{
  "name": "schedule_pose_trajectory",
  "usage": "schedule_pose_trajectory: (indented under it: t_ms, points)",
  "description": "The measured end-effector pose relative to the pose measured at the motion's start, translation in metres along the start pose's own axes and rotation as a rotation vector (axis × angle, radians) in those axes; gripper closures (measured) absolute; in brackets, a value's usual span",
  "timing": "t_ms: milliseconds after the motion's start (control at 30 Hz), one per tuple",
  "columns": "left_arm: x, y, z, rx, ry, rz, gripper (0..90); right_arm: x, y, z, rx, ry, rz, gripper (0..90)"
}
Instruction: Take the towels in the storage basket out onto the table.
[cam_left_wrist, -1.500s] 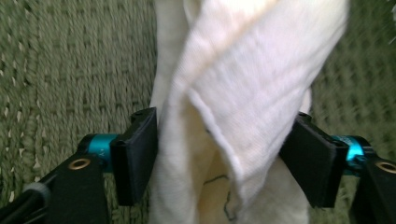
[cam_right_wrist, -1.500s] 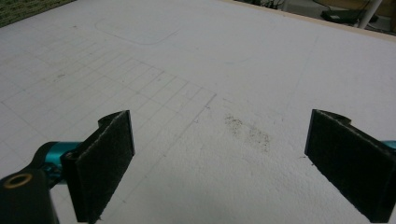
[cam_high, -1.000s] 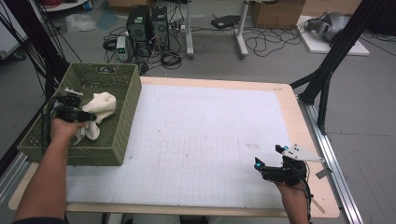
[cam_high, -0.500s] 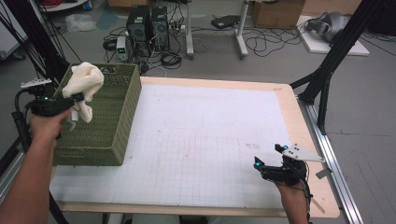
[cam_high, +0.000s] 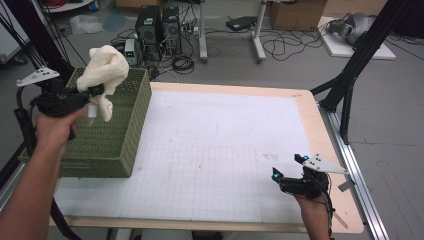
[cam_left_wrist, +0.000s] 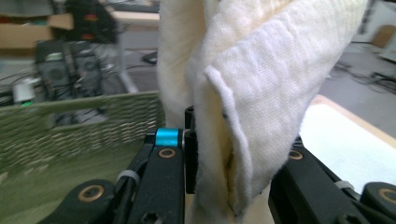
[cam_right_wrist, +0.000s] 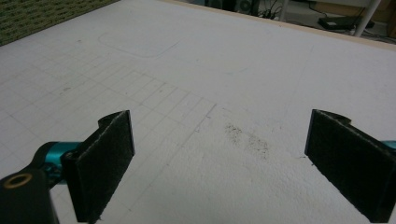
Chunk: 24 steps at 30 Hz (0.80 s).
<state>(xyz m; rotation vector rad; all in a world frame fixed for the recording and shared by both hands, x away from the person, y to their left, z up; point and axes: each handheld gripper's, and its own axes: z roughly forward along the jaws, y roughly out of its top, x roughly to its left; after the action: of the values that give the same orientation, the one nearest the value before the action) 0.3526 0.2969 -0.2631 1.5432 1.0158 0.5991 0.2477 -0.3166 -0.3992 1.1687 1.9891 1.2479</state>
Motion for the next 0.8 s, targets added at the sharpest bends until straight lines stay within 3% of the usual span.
schedule_pose_trajectory:
  t_ms: [400,700,800]
  points:
    - [-0.072,-0.010,0.041,0.060,-0.224,0.081,75.2,0.001,0.000,0.000,0.005,0.000,0.004,7.4]
    - [-0.118,-0.046,0.086,0.144,-0.329,0.084,75.2,0.000,0.000,-0.001,0.003,0.003,0.001,7.4]
    - [-0.135,-0.060,0.102,0.193,-0.359,0.114,75.0,-0.002,-0.001,-0.001,0.007,0.004,0.009,7.4]
